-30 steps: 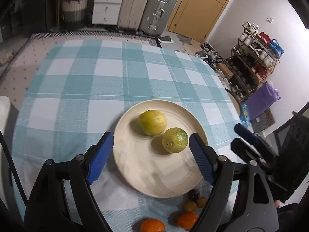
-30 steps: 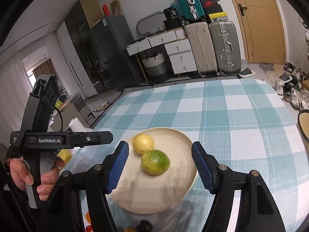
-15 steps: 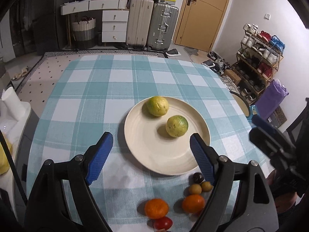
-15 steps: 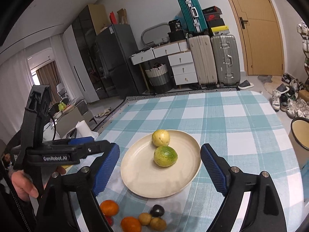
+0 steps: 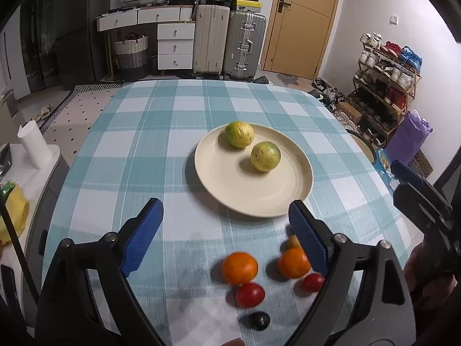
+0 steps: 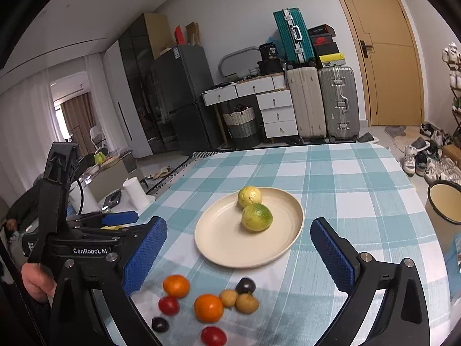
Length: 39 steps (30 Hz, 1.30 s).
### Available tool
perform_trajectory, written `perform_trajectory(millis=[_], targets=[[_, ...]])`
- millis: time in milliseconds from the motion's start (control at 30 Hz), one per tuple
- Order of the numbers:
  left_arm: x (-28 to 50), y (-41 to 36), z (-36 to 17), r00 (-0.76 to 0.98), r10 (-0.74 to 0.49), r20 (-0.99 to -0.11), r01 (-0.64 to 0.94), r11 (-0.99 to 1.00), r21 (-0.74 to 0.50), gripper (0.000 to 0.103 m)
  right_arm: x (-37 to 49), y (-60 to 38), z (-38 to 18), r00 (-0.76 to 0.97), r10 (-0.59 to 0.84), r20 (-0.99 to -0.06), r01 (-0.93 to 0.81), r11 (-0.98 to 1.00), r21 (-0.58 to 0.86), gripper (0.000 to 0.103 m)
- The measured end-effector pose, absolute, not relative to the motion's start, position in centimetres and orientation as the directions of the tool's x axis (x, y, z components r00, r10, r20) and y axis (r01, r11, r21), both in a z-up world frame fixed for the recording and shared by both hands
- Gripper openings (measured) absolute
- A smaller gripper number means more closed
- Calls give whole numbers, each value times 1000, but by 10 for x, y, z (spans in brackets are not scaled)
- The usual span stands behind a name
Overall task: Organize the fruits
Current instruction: 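Withdraw both tools from the plate back toward the remaining fruits, then grasp the dark plum with the left gripper while the right grasps a red tomato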
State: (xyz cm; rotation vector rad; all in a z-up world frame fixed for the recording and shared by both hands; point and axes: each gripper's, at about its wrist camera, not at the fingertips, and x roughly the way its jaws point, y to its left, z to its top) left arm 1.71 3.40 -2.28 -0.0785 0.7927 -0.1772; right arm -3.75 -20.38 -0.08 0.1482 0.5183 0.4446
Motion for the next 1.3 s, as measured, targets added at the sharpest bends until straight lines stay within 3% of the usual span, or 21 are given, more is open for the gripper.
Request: perform_trajectory(millis=[200,367,700,1067,1133,1200,1300], targets=[[-9,37,-36,694,-183,-696,122,983,-137,101,-63,-199,-12,775,442,-450,-381,897,226,103],[-29,32,-55,674,-159,-722,152,985,-75,101,-71,-200,-28,750,454,-481,-374,891,258,103],[-48,29,-100,542,-232,-808,175,971,-161,101,-83,-198,-60,702,417,-578,-332,909,253,103],[-55,19,-122,504,-212,-837,181,974,-138,101,-94,-198,-67,691,408,-597,-318,913,257,103],[-53,18,-123,497,-218,-840,180,973,-147,99,-95,-197,-68,688,404,-603,-318,915,250,103],[-52,19,-124,488,-225,-843,179,971,-156,85,-96,-196,-70,684,402,-609,-321,915,244,103],[-51,21,-122,483,-248,-840,182,967,-180,76,-96,-194,-72,679,398,-617,-324,917,234,103]])
